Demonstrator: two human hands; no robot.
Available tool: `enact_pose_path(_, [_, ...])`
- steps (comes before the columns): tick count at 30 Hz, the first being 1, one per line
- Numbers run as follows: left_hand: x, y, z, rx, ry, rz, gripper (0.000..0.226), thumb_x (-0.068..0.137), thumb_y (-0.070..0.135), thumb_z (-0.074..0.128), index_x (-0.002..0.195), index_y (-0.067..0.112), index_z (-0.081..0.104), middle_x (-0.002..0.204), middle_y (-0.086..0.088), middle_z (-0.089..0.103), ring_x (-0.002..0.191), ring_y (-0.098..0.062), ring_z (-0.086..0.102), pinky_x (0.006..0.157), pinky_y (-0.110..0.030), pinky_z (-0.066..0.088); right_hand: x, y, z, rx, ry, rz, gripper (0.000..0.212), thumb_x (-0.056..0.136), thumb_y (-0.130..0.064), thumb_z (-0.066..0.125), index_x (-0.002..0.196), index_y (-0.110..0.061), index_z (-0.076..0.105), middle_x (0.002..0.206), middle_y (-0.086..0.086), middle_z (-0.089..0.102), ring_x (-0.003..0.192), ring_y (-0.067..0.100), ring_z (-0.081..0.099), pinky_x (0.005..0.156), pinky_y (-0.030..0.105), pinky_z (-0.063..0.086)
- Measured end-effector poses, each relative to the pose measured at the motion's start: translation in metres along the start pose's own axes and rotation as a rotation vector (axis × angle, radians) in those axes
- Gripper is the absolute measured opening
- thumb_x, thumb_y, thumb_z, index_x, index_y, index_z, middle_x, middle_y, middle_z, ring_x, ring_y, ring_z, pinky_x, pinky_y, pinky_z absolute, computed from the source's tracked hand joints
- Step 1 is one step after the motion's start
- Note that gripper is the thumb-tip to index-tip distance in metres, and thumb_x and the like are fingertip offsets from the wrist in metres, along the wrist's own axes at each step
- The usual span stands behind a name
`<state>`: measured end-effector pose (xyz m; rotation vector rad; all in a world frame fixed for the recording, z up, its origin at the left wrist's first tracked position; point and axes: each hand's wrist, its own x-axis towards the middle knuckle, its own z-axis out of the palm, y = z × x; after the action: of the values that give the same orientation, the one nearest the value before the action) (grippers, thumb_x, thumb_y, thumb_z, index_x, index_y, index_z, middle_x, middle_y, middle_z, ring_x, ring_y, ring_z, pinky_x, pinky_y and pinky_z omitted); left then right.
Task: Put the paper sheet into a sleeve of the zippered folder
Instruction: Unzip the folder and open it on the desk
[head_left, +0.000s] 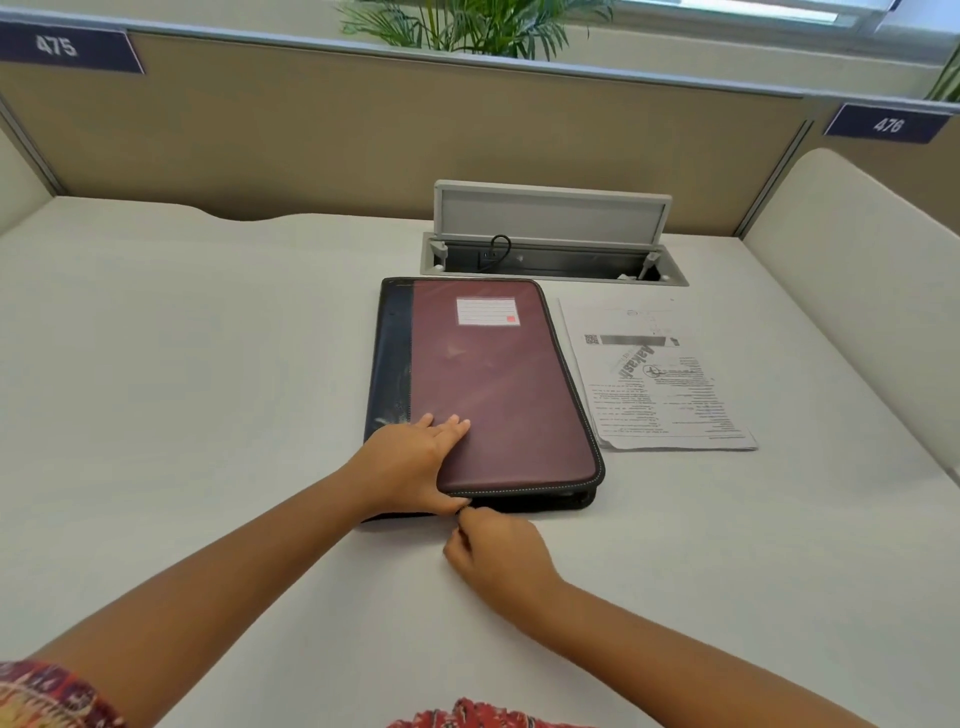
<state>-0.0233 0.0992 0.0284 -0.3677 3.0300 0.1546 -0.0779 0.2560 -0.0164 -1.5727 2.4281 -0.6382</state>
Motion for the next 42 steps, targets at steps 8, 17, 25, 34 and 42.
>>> enact_pose_path(8, [-0.006, 0.014, -0.008, -0.17, 0.181, -0.087, 0.09, 0.072, 0.06, 0.06, 0.145, 0.026, 0.02, 0.149, -0.003, 0.034, 0.125, -0.021, 0.048, 0.092, -0.031, 0.044, 0.014, -0.049, 0.028, -0.109, -0.035, -0.211, 0.011, 0.06, -0.023, 0.063, 0.062, -0.014, 0.057, 0.049, 0.0, 0.056, 0.037, 0.02, 0.05, 0.038, 0.016, 0.01])
enact_pose_path(17, [-0.024, 0.003, 0.007, -0.437, 0.495, -0.142, 0.089, 0.061, 0.059, 0.052, 0.139, 0.019, 0.037, 0.115, -0.01, 0.066, 0.083, -0.021, 0.068, 0.066, -0.02, 0.049, 0.033, -0.047, 0.021, 0.031, -0.163, -0.476, 0.018, 0.081, -0.018, 0.055, 0.076, -0.002, 0.06, 0.068, 0.015, 0.063, 0.055, 0.032, 0.054, 0.046, 0.028, 0.036])
enact_pose_path(25, [-0.037, -0.002, 0.024, -0.776, 0.668, -0.161, 0.078, 0.067, 0.044, 0.062, 0.138, 0.019, 0.037, 0.135, 0.012, 0.048, 0.119, -0.001, 0.05, 0.096, -0.011, 0.04, 0.041, 0.019, -0.022, -0.025, 0.148, -0.402, 0.028, 0.082, -0.032, 0.049, 0.061, -0.016, 0.059, 0.058, 0.0, 0.057, 0.051, 0.018, 0.056, 0.04, 0.02, 0.041])
enact_pose_path(34, [-0.05, -0.011, 0.035, -1.115, 0.897, -0.279, 0.051, 0.078, 0.037, 0.053, 0.127, 0.04, 0.039, 0.127, 0.029, 0.051, 0.124, -0.001, 0.047, 0.1, -0.013, 0.038, 0.062, 0.07, -0.018, -0.058, -0.026, -0.062, 0.076, 0.084, -0.067, 0.022, 0.139, -0.017, 0.038, 0.151, 0.006, 0.029, 0.142, 0.022, 0.021, 0.114, 0.031, 0.015])
enact_pose_path(42, [-0.058, -0.01, 0.03, -0.983, 1.044, -0.484, 0.041, 0.079, 0.075, 0.03, 0.102, 0.043, 0.042, 0.074, 0.012, 0.051, 0.065, 0.01, 0.05, 0.06, -0.004, 0.039, 0.063, 0.074, -0.015, -0.06, -0.052, -0.049, 0.088, 0.076, -0.071, 0.007, 0.143, -0.019, 0.032, 0.154, 0.0, 0.023, 0.144, 0.015, 0.011, 0.114, 0.024, 0.005])
